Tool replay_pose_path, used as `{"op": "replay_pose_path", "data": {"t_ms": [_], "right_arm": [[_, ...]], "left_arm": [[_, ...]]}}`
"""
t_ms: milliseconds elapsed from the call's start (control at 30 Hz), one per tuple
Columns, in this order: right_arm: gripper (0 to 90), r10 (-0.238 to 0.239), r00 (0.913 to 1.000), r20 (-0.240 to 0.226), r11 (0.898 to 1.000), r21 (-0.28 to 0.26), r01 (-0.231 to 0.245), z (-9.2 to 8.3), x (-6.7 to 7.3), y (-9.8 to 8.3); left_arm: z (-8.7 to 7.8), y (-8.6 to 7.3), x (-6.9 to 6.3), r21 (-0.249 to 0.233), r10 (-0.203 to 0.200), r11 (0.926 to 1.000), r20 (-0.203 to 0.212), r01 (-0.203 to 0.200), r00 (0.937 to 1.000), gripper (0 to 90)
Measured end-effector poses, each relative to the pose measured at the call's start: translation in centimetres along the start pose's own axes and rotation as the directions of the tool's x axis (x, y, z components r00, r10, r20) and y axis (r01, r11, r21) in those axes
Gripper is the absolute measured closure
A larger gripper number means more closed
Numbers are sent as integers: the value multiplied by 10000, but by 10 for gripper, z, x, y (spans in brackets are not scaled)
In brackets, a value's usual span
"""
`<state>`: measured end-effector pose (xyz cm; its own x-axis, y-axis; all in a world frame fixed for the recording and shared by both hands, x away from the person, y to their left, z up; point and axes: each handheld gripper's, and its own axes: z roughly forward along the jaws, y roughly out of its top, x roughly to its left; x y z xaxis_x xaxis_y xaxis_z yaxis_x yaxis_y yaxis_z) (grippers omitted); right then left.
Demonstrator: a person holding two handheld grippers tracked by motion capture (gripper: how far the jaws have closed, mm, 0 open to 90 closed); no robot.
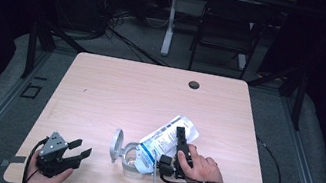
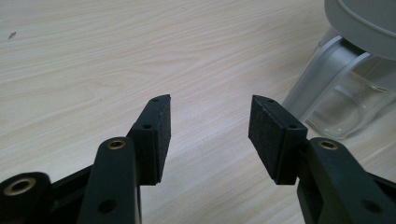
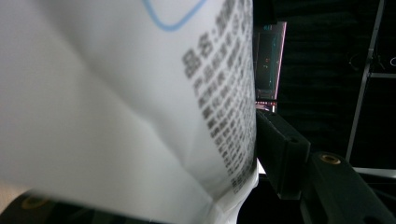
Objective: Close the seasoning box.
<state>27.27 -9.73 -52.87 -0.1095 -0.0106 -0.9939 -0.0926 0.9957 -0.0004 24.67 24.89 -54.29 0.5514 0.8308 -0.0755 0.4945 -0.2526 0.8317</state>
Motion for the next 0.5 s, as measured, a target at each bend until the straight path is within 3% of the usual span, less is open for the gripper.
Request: {"op": "replay_pose_path", "data": {"t_ms": [500], "right_arm": [[513, -148, 9999, -7, 9999, 7, 148, 0, -1, 1]], "left_arm": [[0, 0, -1, 17, 23, 10000, -23, -23, 10000, 499]]}}
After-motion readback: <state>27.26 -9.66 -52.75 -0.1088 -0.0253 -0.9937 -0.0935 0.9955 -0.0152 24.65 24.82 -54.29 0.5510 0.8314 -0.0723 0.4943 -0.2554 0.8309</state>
